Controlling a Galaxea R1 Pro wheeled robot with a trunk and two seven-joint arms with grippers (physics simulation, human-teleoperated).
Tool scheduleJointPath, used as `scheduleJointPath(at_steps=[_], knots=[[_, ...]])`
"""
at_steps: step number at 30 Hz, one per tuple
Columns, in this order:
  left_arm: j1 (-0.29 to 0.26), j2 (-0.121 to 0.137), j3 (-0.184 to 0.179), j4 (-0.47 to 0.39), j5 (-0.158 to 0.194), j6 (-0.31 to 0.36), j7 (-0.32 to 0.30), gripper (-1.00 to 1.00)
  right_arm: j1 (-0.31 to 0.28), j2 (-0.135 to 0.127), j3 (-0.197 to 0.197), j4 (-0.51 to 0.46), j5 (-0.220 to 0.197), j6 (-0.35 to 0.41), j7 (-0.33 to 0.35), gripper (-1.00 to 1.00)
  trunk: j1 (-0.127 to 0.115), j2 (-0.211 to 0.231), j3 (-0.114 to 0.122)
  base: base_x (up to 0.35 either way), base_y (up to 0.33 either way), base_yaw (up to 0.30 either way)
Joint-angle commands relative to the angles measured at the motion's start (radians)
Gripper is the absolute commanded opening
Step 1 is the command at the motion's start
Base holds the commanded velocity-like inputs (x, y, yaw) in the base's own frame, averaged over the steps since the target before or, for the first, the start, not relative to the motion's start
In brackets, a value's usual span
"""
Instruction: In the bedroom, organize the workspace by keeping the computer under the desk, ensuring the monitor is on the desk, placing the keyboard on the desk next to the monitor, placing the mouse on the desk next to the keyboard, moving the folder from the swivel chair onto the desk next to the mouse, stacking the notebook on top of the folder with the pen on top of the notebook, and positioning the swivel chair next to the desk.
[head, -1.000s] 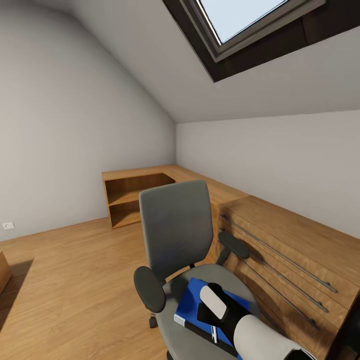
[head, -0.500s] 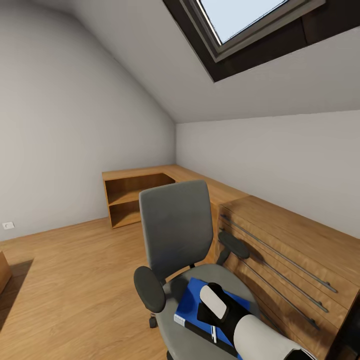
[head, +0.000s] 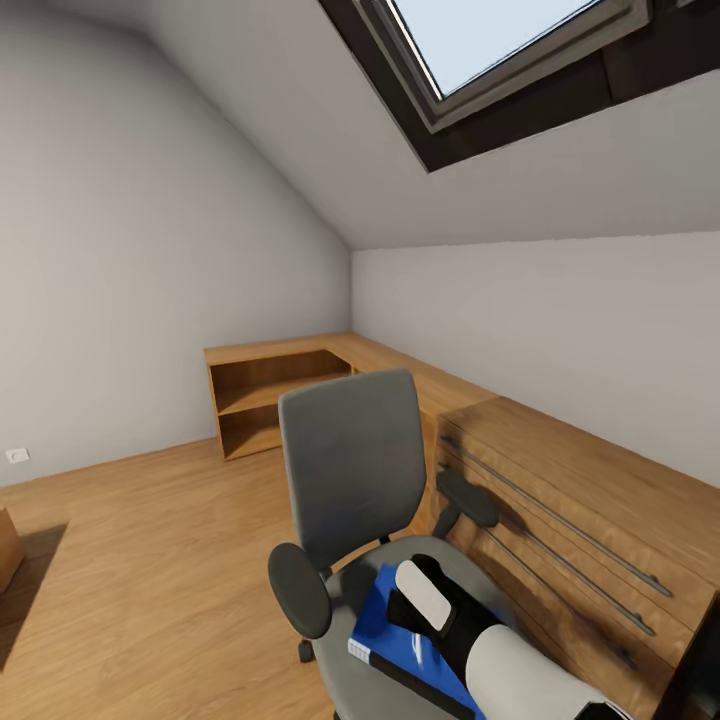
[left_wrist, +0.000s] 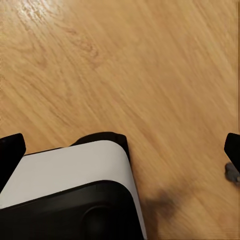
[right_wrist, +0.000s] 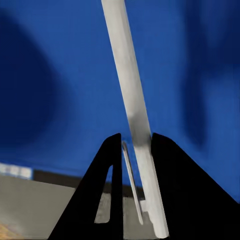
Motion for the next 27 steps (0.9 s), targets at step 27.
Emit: scheduleJointPath(at_steps=[27], knots=[[-0.005,0.001,0.001,0.014,0.005,0.004,0.004,1.0,0.242,-0.259,-0.015,-1.097,-0.002,0.379,-0.073,-1.0,-0.104,0.189,0.073,0.0,0.0,-0.155]])
